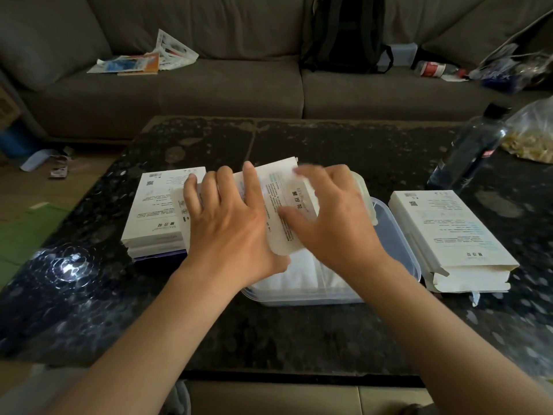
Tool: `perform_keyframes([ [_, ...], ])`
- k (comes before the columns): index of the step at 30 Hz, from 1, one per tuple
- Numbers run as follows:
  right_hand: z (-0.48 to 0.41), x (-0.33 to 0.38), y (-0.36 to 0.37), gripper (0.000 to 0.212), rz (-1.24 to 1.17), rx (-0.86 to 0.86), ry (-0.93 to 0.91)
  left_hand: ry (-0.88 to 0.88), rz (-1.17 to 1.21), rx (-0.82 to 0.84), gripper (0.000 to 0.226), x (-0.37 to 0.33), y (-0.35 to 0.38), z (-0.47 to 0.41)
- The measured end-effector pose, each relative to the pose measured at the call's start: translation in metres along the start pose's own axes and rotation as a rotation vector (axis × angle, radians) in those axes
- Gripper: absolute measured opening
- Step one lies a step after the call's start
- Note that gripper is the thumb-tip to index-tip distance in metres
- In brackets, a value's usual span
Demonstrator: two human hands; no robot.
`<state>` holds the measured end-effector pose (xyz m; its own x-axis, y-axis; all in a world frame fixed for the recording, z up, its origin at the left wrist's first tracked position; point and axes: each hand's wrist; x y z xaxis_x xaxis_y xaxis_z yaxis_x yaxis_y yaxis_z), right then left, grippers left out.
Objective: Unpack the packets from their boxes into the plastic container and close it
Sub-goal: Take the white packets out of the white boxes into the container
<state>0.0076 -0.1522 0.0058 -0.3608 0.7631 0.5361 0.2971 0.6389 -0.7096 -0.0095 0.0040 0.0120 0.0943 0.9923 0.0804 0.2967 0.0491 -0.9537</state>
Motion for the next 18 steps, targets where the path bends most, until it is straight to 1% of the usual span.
perform_keyframes([
  [2,0.005,0.001,0.010,0.022,0.088,-0.111,-0.193,-0.025,0.012,-0.002,0.133,-0.002,0.000,0.001],
  [3,0.007,0.001,0.015,0.017,0.129,-0.141,-0.247,-0.033,0.018,-0.001,0.131,-0.003,0.001,0.001],
  [5,0.006,0.002,0.021,0.023,0.178,-0.144,-0.267,-0.042,0.024,-0.014,0.128,-0.004,0.003,0.001],
  [12,0.007,0.006,0.025,0.022,0.188,-0.146,-0.208,-0.028,0.025,-0.030,0.127,-0.003,0.006,0.001],
  [15,0.005,0.008,0.023,0.017,0.091,-0.076,-0.100,-0.016,0.032,-0.019,0.129,-0.003,0.004,0.000],
  [18,0.000,0.008,0.011,0.015,-0.064,-0.011,0.063,-0.013,0.032,0.000,0.135,-0.001,0.004,-0.002],
])
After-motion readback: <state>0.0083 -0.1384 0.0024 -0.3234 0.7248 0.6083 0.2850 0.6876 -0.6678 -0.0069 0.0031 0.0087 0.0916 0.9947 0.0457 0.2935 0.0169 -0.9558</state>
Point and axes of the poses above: each hand's wrist, its own z-axis away from the middle knuckle, its own y-axis out of the palm, x = y × z
